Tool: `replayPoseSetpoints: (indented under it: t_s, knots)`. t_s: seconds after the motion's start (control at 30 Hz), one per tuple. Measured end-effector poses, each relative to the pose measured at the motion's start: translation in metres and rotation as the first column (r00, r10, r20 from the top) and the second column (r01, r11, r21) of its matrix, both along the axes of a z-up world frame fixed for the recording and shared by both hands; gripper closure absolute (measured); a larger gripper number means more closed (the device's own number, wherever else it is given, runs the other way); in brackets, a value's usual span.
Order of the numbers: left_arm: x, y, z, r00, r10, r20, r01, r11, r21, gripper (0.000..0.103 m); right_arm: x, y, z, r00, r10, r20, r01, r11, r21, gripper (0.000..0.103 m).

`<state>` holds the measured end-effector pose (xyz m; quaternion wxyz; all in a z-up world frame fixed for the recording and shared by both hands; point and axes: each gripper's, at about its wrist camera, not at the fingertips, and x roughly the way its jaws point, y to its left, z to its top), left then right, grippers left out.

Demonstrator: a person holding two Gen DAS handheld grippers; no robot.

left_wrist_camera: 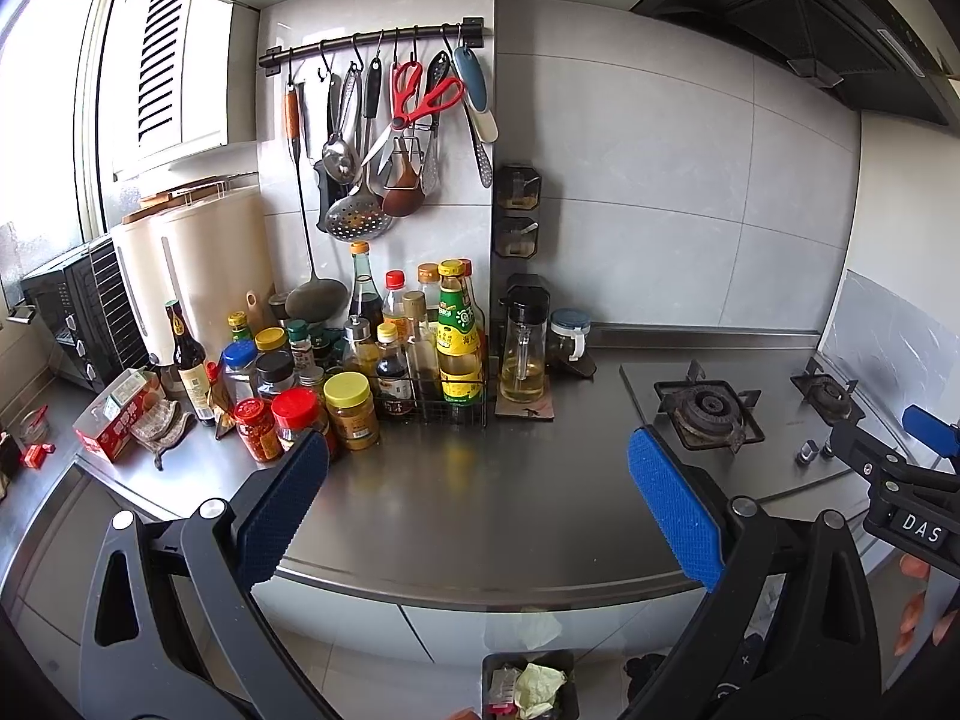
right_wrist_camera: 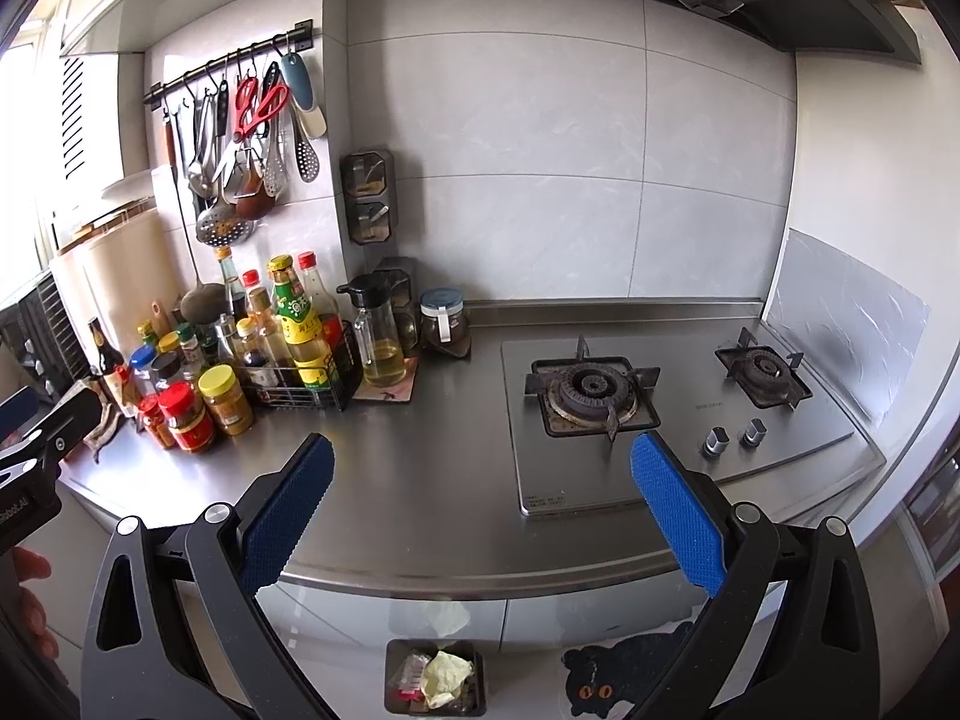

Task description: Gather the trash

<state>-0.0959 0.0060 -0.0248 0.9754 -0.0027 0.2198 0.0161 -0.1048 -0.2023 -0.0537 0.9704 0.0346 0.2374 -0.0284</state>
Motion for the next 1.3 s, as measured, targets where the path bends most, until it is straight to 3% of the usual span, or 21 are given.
replayPoseSetpoints:
  t_s: [1.3]
  knots:
    - [0.0060, 0.0066, -0.0050, 1.000, 0.012, -0.005, -0.012, 1.000, -0.001, 0.008, 0.0049, 0.0085, 0.0035, 1.000, -0.021, 0.003, 0.021, 1.000, 0.004, 0.003]
